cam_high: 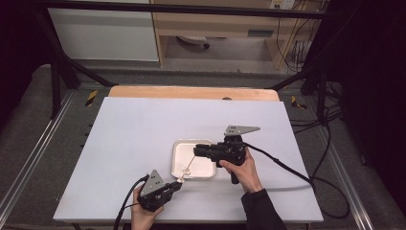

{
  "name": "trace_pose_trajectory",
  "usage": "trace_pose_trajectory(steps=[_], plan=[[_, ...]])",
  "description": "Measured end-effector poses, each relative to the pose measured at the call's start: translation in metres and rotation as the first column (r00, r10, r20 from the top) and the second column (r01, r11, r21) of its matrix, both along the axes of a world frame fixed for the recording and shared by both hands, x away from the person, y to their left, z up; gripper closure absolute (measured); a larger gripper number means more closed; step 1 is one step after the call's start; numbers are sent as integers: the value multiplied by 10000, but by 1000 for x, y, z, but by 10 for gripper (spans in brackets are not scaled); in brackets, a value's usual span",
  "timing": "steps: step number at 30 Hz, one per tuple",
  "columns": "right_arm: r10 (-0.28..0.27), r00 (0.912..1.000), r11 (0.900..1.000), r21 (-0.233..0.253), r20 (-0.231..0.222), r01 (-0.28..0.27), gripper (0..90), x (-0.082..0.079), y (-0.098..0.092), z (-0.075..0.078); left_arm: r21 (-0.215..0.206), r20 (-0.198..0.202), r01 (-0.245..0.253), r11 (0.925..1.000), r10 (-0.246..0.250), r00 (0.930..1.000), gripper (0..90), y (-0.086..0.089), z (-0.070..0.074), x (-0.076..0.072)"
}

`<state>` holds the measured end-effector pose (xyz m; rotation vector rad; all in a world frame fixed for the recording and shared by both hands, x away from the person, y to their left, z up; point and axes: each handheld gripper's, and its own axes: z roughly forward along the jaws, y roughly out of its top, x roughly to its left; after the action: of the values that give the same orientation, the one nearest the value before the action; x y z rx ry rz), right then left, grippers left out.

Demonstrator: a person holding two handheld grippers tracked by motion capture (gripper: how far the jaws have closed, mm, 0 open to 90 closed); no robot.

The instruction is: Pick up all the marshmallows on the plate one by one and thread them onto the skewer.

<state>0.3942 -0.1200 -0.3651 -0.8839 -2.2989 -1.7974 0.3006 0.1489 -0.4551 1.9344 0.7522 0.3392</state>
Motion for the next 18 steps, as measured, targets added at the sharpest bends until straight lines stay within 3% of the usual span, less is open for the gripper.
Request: trace_pose_trajectory(steps=[8,18], plan=[[-29,10000,9999,142,75,28,771,-5,3,-3,-246,52,-106,9996,107,9999,885,0,1,-1],[-159,9998,9969,769,152,147,789,-11,9,-13,-480,12,-330,9983,331,9995,886,-5,0,-2]])
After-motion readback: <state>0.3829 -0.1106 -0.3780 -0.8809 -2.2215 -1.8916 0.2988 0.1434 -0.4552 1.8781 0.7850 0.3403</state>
